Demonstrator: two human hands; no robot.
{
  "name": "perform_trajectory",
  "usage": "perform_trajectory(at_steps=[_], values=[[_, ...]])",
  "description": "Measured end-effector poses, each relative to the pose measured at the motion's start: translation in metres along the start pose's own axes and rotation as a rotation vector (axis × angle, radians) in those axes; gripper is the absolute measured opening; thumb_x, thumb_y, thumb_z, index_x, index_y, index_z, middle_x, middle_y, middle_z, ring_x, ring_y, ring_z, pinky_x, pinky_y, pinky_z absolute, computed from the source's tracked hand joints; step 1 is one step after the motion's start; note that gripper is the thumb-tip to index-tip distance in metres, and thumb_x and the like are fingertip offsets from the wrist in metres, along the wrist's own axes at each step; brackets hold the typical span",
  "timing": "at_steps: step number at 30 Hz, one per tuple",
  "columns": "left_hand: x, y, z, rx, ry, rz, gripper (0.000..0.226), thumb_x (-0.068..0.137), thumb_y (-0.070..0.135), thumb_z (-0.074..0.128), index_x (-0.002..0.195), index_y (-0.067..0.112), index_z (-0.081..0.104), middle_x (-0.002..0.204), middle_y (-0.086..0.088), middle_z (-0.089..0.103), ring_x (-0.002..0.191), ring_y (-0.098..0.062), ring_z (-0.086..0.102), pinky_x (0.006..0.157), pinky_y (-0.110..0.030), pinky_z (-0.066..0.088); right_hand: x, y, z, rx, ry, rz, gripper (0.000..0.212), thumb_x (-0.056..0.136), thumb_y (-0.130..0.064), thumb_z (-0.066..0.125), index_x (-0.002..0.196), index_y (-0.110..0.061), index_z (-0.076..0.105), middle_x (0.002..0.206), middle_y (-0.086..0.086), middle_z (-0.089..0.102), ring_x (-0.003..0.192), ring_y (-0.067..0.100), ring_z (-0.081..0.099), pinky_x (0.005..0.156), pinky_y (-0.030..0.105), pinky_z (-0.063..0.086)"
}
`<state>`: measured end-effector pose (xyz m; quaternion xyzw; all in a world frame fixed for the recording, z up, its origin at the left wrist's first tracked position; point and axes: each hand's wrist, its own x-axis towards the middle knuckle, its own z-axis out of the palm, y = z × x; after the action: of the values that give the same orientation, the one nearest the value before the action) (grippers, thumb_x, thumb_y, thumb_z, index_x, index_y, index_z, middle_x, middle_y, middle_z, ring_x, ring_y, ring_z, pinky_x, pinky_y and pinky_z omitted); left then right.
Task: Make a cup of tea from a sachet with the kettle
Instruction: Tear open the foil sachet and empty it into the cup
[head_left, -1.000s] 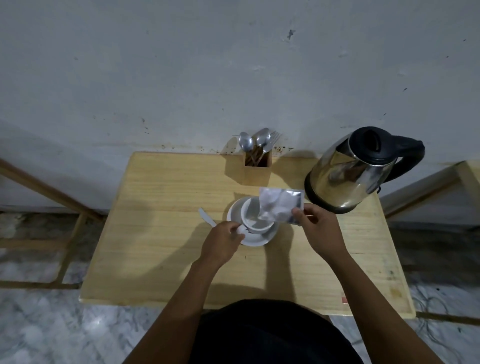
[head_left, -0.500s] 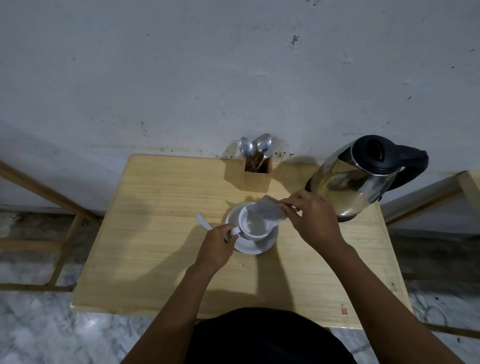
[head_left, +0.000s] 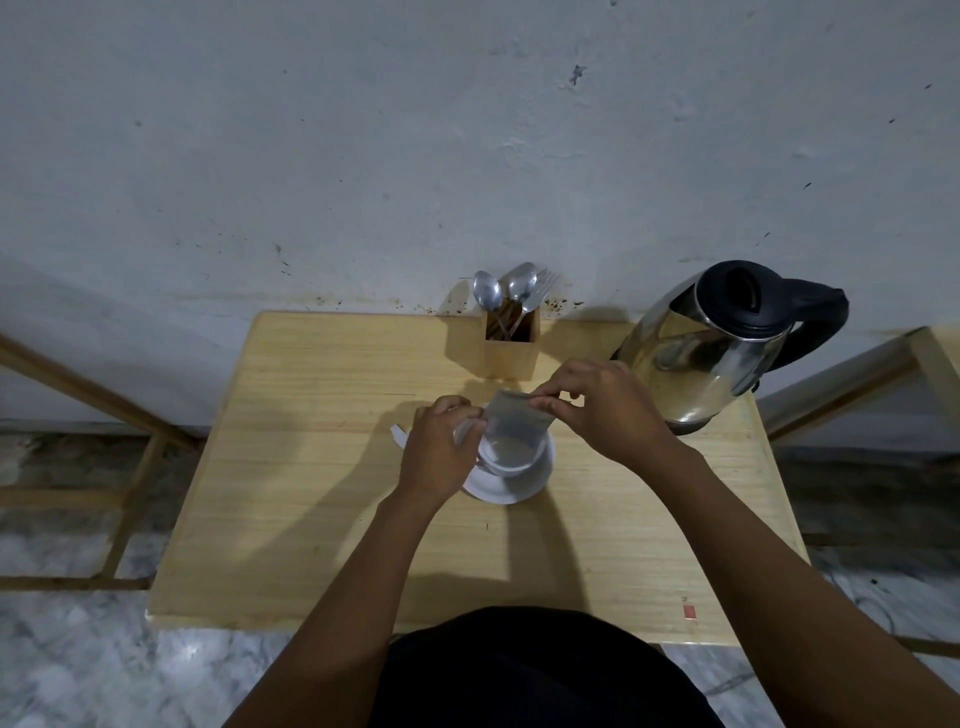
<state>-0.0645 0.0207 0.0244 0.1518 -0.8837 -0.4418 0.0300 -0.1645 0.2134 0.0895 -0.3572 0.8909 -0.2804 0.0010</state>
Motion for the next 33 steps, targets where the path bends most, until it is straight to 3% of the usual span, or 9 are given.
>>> perform_trajectory(at_steps=[2,7,11,16,20,24,30,33], values=[[0.003,-0.001,0.001,0.018,0.035,0.017,0.017,0.090,0.021,0.060,0.098,0.014,0.073,0.105,-0.003,0.068,0.100,-0.029,0.057,0.090,-0.037,0.044,0.002,-0.001,0.000,0.027,-0.005,0.004,0.013,0.083,-0.039,0.072,0.090,-0.029,0.079,0.083,-0.012,0.070,0.071,-0.002,0.046,0.073,0.023,0.033],[0.007,-0.001,0.002,0.018,0.070,0.020,0.016,0.090,0.019,0.061,0.098,0.013,0.073,0.102,-0.003,0.071,0.098,-0.027,0.060,0.088,-0.033,0.043,0.001,0.005,-0.004,0.045,-0.011,0.083,0.009,0.083,-0.040,0.072,0.091,-0.037,0.076,0.080,-0.019,0.066,0.071,0.006,0.053,0.076,0.037,0.048],[0.006,-0.001,0.005,-0.013,0.050,0.006,0.016,0.090,0.019,0.061,0.097,0.013,0.074,0.102,-0.004,0.071,0.099,-0.028,0.061,0.091,-0.038,0.045,0.000,-0.001,-0.001,0.057,-0.049,0.093,0.009,0.084,-0.039,0.071,0.090,-0.034,0.076,0.083,-0.019,0.068,0.074,0.003,0.052,0.082,0.040,0.048],[0.005,0.007,0.004,0.004,0.091,0.000,0.017,0.091,0.016,0.059,0.098,0.010,0.073,0.102,-0.007,0.071,0.097,-0.026,0.057,0.088,-0.034,0.044,-0.003,0.000,0.001,-0.009,0.018,0.144,0.012,0.087,-0.044,0.066,0.091,-0.037,0.075,0.090,-0.018,0.070,0.080,0.001,0.048,0.087,0.040,0.042],[0.006,0.008,0.004,-0.012,0.067,-0.026,0.016,0.087,0.024,0.064,0.095,0.014,0.073,0.102,-0.003,0.069,0.102,-0.028,0.058,0.089,-0.036,0.046,-0.003,0.004,0.000,-0.038,-0.020,0.143,0.013,0.087,-0.047,0.064,0.091,-0.039,0.074,0.090,-0.021,0.068,0.086,0.003,0.048,0.091,0.043,0.040],[0.008,0.017,0.006,-0.117,0.048,-0.015,0.016,0.084,0.029,0.064,0.091,0.015,0.071,0.096,0.002,0.067,0.099,-0.028,0.061,0.088,-0.041,0.049,-0.001,-0.004,0.000,-0.081,-0.044,0.105,0.015,0.088,-0.046,0.063,0.093,-0.037,0.074,0.094,-0.017,0.070,0.088,0.005,0.050,0.091,0.036,0.036],[0.010,0.026,-0.001,-0.262,0.035,-0.010,0.012,0.090,0.010,0.061,0.088,0.005,0.072,0.079,0.000,0.061,0.072,-0.001,0.057,0.067,-0.006,0.040,-0.002,-0.005,-0.004,0.029,0.021,0.196,0.008,0.086,-0.039,0.070,0.091,-0.036,0.075,0.086,-0.024,0.063,0.076,0.005,0.052,0.080,0.036,0.045],[0.009,0.024,-0.003,-0.296,0.003,-0.035,0.012,0.090,0.011,0.060,0.088,0.006,0.071,0.078,0.003,0.060,0.069,0.010,0.055,0.066,-0.002,0.038,-0.004,-0.004,-0.005,0.062,-0.012,0.247,0.011,0.086,-0.037,0.070,0.092,-0.031,0.077,0.085,-0.021,0.066,0.072,0.005,0.056,0.076,0.032,0.048]])
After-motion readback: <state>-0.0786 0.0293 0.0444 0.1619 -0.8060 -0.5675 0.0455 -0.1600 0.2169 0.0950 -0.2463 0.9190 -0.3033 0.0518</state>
